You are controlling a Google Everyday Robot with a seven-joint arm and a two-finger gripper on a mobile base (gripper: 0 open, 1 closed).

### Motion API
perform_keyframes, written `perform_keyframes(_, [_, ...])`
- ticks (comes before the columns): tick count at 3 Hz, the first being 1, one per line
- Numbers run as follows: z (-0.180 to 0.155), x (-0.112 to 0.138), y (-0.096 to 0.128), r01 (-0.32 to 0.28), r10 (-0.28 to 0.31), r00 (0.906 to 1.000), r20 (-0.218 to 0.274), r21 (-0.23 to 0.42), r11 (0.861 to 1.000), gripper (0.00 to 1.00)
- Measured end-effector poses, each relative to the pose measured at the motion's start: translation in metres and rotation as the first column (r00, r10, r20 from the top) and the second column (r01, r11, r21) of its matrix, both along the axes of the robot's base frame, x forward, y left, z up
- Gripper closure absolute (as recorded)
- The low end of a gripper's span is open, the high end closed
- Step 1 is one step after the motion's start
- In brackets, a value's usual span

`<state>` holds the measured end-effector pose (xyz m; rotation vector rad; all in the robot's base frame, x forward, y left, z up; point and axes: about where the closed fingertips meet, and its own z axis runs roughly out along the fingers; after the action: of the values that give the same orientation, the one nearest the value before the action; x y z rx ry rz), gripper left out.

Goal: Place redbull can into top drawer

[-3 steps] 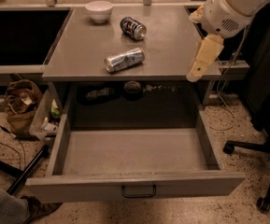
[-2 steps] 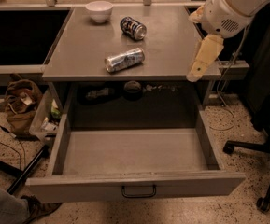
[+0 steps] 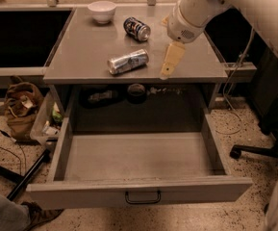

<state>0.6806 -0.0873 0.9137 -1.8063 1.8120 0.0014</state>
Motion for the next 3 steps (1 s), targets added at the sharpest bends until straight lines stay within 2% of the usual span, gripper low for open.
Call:
perform_keyframes(1, [0.0, 0.0, 0.0, 0.0, 0.0, 1.0, 0.0, 0.0, 1.0, 0.0])
perform_keyframes(2, [-0.01, 0.012, 0.009, -0.011, 0.011, 0.9999, -0.009, 0.016, 1.0, 0.0])
perform_keyframes(3, [-0.031, 0.043, 0.035, -0.051, 0.051, 0.9985, -0.022, -0.01, 0.999, 0.0])
